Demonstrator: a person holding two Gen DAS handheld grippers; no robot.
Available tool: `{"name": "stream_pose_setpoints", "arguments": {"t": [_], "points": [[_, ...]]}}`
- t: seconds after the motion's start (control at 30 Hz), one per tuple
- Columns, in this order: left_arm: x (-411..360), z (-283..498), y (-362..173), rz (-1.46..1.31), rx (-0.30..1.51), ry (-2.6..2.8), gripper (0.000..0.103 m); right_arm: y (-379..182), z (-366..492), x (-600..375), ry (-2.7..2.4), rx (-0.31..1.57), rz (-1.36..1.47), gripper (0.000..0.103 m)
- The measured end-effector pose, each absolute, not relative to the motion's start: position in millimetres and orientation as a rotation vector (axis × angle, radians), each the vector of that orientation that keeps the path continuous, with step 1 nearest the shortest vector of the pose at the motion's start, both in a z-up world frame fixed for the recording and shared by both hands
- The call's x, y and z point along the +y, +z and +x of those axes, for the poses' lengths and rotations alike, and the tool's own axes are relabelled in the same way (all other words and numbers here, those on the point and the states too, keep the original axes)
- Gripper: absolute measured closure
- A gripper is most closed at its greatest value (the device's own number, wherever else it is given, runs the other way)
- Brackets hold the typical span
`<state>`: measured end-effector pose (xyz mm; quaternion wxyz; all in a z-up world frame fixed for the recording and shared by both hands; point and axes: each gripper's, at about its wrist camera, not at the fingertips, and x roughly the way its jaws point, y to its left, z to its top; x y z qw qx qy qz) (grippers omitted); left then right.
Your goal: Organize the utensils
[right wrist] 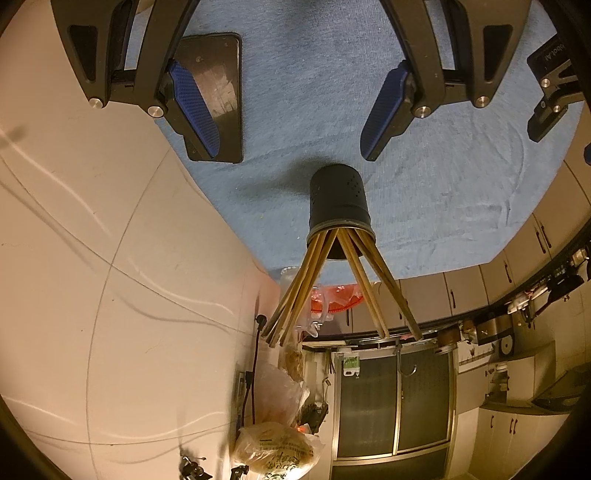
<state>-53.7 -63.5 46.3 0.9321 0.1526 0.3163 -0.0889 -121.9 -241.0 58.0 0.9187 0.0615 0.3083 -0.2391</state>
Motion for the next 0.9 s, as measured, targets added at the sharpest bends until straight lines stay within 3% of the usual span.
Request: {"name": "stream_pose_setpoints", "arguments": {"t": [0.9], "points": [[-58.3,-58.2,47.0,0.299,0.648,-0.184,0.007,54.4,-123.4,-235.5,-0.488,0.655,0.122,0.022]]}}
